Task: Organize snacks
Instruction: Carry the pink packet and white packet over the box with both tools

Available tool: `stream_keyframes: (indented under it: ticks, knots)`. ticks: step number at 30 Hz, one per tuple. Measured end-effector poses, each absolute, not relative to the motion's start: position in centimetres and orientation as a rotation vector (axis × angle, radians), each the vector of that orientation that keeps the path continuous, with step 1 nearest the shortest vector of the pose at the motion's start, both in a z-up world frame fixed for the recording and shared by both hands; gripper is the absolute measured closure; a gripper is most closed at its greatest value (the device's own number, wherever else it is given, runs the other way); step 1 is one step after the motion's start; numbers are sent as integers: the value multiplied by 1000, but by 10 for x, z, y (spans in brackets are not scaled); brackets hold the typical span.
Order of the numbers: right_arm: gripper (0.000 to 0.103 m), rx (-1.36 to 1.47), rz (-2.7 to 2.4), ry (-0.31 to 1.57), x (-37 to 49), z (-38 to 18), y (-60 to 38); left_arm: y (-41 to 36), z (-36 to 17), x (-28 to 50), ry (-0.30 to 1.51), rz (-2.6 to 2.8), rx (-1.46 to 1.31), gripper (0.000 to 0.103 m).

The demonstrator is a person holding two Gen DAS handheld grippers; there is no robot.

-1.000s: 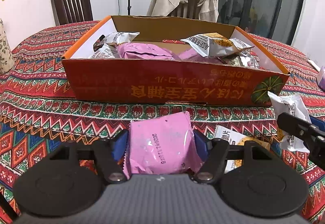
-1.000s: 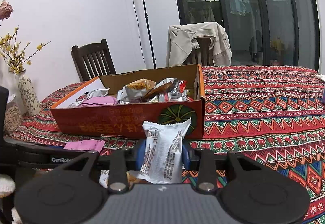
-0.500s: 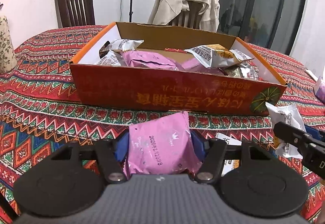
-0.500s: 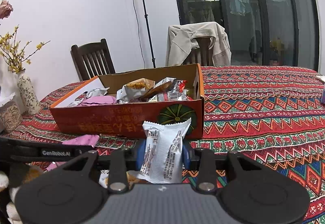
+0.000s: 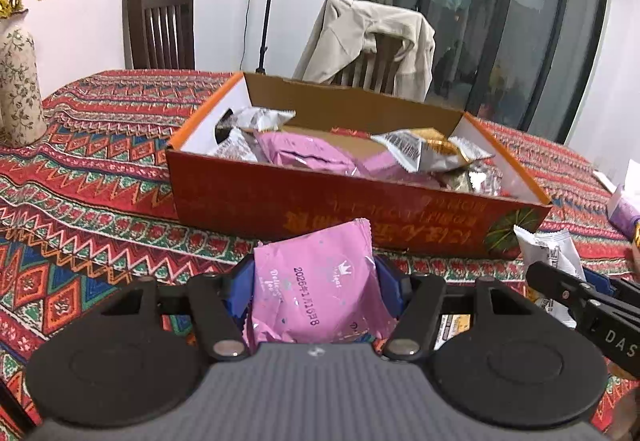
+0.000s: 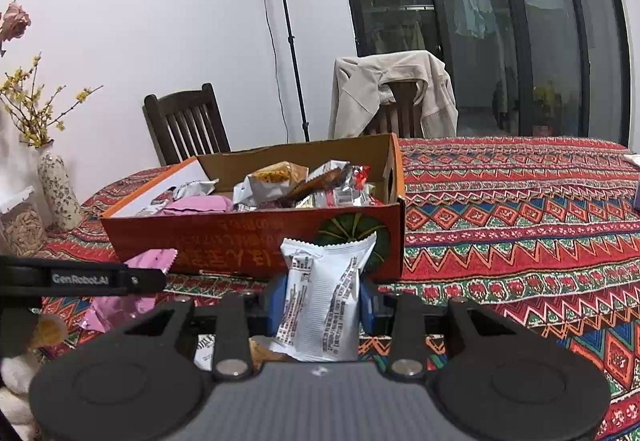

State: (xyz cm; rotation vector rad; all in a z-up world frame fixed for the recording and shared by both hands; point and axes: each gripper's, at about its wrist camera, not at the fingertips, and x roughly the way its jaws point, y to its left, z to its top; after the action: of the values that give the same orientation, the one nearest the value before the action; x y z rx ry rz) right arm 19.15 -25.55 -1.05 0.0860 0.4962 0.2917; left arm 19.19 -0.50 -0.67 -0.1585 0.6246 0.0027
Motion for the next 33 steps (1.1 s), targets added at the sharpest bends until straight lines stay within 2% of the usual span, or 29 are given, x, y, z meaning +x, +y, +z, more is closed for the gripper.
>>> stream_keyframes:
  ticks: [17, 33]
  knots:
    - [67, 35, 303, 426, 193, 28, -242, 4, 40, 192, 538, -59, -132, 39]
    - [67, 29, 295, 403, 256, 67, -217, 9, 81, 259, 471, -29, -134, 39]
